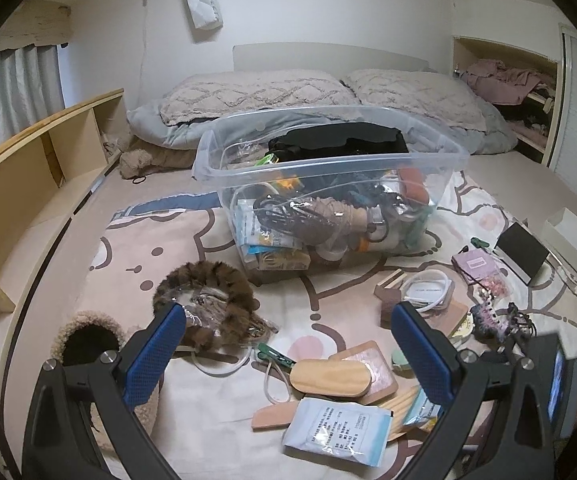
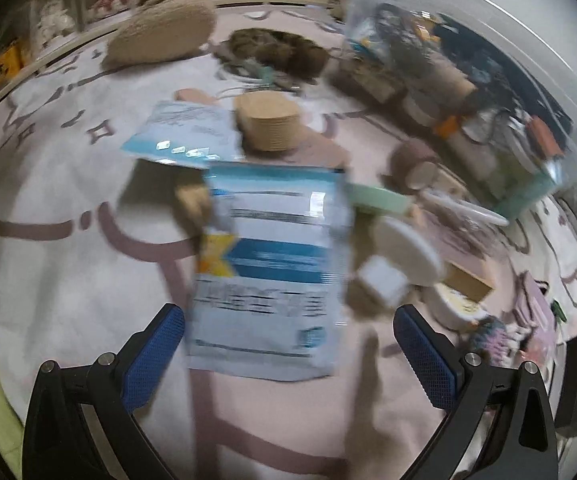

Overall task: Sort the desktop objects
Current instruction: 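Move both tools over the scattered items beside the box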

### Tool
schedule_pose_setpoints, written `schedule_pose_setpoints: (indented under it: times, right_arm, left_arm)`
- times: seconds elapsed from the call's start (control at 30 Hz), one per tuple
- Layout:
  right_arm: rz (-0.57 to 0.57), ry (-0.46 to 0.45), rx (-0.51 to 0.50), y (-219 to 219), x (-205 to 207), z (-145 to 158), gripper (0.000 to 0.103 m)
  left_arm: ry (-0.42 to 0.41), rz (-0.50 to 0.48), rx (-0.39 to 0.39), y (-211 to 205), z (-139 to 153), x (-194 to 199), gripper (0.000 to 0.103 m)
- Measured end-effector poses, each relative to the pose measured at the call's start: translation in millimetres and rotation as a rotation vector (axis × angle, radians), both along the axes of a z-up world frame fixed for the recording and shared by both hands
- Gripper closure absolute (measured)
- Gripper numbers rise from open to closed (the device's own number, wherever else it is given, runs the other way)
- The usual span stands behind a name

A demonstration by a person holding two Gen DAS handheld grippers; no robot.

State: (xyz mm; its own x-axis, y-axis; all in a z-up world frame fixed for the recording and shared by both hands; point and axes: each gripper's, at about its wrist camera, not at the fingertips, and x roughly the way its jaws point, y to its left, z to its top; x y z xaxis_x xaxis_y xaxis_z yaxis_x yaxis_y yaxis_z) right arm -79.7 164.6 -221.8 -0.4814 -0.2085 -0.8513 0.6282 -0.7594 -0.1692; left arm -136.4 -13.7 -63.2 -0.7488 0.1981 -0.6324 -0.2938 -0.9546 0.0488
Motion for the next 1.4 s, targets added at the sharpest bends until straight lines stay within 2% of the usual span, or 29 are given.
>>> schedule_pose_setpoints:
  times: [0.2, 0.3, 0.4, 0.5, 0.77, 0.9, 1.13, 1.33, 1.4]
  right_arm:
    - [-0.112, 0.010, 0.008, 29.5, -20.5, 4.7, 0.000]
    - [-0.170, 0.017, 0.024, 44.1, -31.1, 6.8, 0.000]
    - [-0.212, 0.011, 0.053, 53.7, -38.0, 10.2, 0.000]
    - [-0.211, -0.005, 0.038, 56.6, -38.5, 15.0, 0.000]
    - [-0.217, -0.061, -0.054, 60.4, -38.1, 30.8, 0.000]
    - [-0.228, -0.078, -0.105, 64.5, -39.2, 34.8, 0.000]
    - [-0.228, -0.112, -0.128, 61.9, -39.8, 27.0, 0.000]
    - [-0.229, -0.121, -0.111, 51.1, -38.2, 20.7, 0.000]
    - [-0.227, -0.129, -0.089, 48.3, -37.2, 17.3, 0.000]
  left_arm:
    - [-0.033, 0.033, 0.003, -3.8, -8.7, -8.6, 0.000]
    - [-0.066, 0.053, -0.033, -4.4, -21.0, -16.1, 0.000]
    - [-0.097, 0.062, -0.100, -2.2, -39.7, -23.7, 0.000]
    - [-0.162, 0.050, -0.178, 4.7, -65.1, -31.0, 0.000]
    - [-0.343, -0.038, -0.253, 33.3, -119.4, -37.5, 0.000]
    - [-0.324, -0.046, -0.264, 40.7, -120.5, -38.0, 0.000]
    - [-0.352, -0.071, -0.235, 36.2, -125.2, -38.6, 0.000]
    - [-0.352, -0.105, -0.280, 31.7, -130.7, -29.3, 0.000]
    - [-0.362, -0.101, -0.338, 30.4, -137.8, -27.9, 0.000]
